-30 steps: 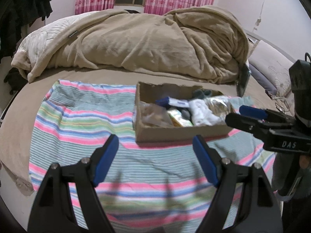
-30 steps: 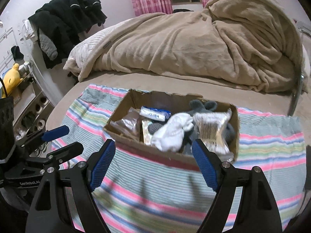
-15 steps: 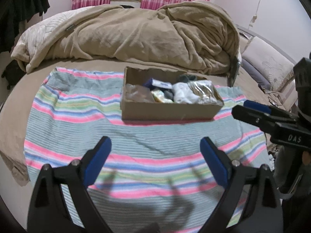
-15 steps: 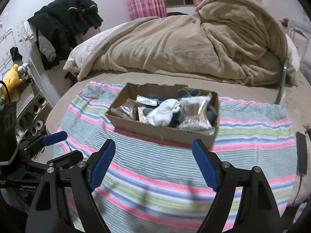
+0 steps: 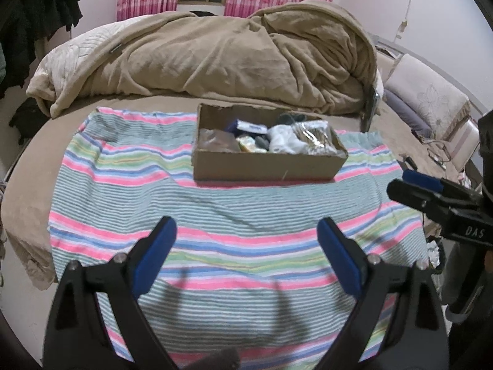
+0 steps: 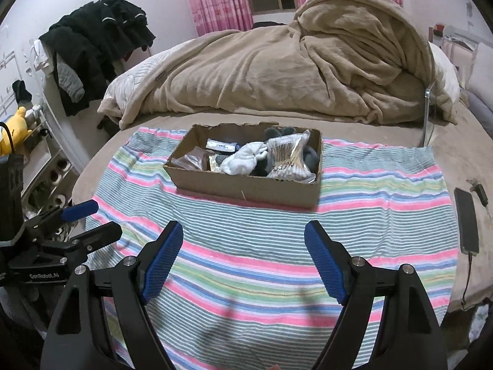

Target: Organize objects

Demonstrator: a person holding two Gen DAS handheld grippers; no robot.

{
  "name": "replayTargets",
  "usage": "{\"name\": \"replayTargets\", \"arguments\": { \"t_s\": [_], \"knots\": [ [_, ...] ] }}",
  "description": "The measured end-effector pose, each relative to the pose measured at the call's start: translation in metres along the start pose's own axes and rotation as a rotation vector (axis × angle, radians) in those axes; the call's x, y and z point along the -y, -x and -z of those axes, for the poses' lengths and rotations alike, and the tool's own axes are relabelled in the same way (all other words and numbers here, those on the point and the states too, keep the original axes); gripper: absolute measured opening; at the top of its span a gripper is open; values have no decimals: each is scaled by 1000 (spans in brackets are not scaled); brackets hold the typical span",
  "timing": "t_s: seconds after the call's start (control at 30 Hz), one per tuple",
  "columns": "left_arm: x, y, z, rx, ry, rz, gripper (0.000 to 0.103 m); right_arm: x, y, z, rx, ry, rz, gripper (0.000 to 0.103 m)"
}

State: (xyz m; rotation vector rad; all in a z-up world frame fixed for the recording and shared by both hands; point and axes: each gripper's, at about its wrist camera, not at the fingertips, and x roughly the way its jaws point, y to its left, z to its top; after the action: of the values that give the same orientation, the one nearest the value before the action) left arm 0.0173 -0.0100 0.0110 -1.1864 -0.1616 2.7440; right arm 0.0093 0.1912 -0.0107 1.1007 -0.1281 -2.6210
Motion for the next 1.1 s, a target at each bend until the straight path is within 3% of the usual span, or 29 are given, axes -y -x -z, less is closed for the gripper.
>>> {"name": "replayTargets", "arguments": {
  "t_s": [1.1],
  "knots": [
    [7,6,-6,27,-39,-34,94,14,-2,1,1,-25,12,84]
  ]
}}
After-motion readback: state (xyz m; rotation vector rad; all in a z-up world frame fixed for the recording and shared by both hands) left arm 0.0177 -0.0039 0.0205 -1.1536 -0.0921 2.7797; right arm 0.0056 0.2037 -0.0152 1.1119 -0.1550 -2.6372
